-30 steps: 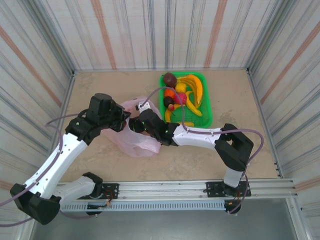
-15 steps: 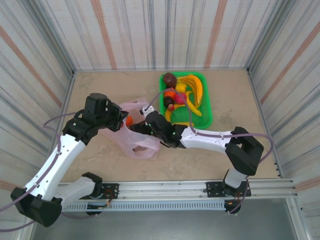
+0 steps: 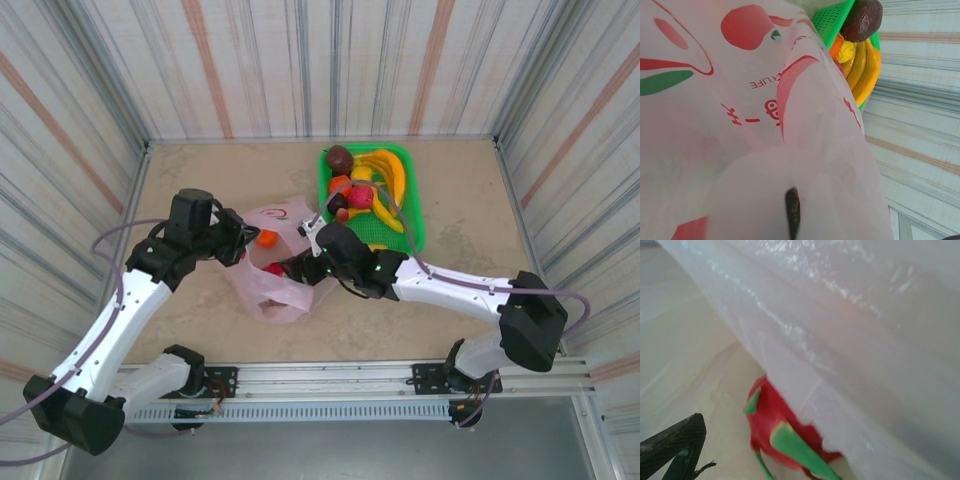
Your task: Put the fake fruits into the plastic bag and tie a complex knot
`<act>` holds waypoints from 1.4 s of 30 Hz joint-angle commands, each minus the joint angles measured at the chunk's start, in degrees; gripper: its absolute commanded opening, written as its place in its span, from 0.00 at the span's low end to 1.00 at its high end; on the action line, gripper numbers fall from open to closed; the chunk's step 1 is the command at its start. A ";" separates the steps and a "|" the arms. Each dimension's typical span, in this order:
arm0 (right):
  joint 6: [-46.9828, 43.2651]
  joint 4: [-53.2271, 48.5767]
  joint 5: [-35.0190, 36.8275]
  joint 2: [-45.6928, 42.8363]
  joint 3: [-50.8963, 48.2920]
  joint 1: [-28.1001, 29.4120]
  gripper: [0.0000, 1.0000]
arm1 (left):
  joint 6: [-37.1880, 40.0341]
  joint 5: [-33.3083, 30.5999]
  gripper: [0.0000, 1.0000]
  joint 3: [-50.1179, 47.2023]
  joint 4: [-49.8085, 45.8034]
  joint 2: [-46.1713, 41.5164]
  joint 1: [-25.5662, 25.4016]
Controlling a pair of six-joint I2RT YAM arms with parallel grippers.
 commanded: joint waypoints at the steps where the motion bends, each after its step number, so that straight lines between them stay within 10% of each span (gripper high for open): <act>1: -2.03 -7.37 -0.16 -3.55 -0.62 -0.52 0.99 | 0.91 0.75 0.01 -0.72 0.84 -1.36 1.02; 26: -8.57 -5.39 -30.63 -14.34 -11.32 -0.32 0.99 | -1.21 2.16 0.01 -0.63 3.98 2.19 1.37; 42: -2.50 -15.76 -24.31 -29.90 -6.54 -11.16 0.99 | -0.87 0.29 0.00 -1.44 2.43 2.35 3.41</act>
